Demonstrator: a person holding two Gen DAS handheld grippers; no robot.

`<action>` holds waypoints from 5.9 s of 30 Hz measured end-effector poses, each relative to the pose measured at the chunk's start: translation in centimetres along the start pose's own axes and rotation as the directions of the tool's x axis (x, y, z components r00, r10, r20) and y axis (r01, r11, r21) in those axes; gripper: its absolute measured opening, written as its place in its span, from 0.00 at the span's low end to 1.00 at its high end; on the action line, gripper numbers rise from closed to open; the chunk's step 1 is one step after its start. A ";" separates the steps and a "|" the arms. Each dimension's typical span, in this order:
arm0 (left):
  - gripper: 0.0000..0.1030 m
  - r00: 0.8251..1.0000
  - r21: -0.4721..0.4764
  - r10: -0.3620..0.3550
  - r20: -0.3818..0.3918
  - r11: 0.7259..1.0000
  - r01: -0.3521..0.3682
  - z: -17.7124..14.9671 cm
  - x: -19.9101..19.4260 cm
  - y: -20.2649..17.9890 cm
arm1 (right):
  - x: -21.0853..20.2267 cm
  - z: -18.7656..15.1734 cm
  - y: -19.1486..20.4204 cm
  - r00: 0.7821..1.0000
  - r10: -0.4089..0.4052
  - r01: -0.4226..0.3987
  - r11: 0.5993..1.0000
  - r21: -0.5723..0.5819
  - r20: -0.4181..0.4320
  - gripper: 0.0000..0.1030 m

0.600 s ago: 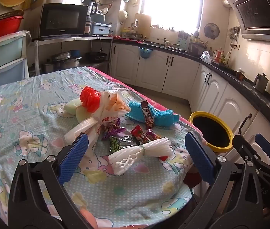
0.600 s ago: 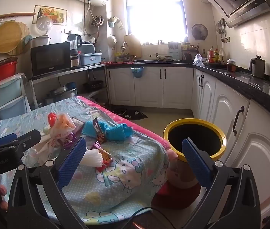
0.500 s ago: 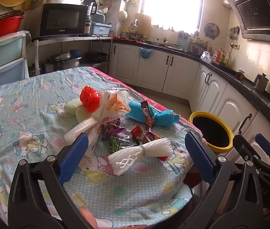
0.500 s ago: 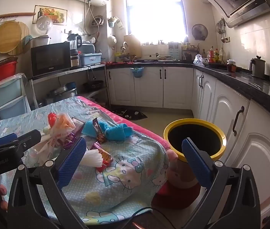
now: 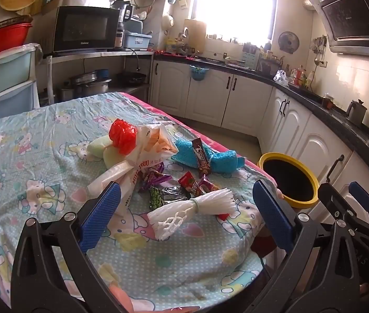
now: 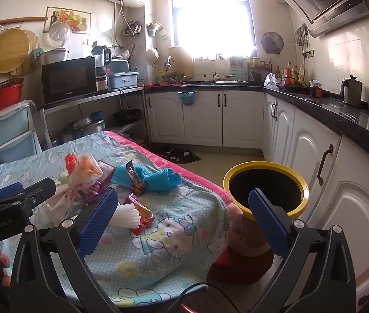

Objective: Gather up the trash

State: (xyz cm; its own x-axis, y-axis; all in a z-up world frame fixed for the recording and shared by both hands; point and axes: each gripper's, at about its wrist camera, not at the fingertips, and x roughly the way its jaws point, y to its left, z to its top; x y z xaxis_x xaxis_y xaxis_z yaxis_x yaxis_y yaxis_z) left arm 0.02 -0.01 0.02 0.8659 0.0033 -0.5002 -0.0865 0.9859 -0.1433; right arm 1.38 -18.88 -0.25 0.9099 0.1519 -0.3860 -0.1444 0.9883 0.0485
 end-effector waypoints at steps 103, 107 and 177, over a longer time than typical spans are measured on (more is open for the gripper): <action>0.91 0.975 -0.049 -0.030 -0.222 0.999 0.019 1.1 11.2 12.6 | 25.8 4.9 10.5 0.805 0.294 -0.459 0.859 -0.226 -0.516 0.46; 0.90 0.970 -0.058 -0.051 -0.236 0.998 0.039 0.8 11.6 12.9 | 27.0 4.6 10.7 0.796 0.279 -0.462 0.854 -0.241 -0.536 0.36; 0.22 0.933 0.192 -0.293 -0.212 0.923 0.333 12.4 12.8 -9.1 | 13.3 16.5 -15.6 0.980 0.199 -0.197 0.976 0.093 -0.015 0.03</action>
State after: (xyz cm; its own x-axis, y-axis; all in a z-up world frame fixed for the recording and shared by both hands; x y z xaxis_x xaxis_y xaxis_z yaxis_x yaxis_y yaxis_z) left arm 17.94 -6.85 5.49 0.7286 -0.3209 -0.6052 0.3033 0.9433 -0.1350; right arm 22.12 -32.09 9.05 0.8571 0.3453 -0.3824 -0.2837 0.9358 0.2092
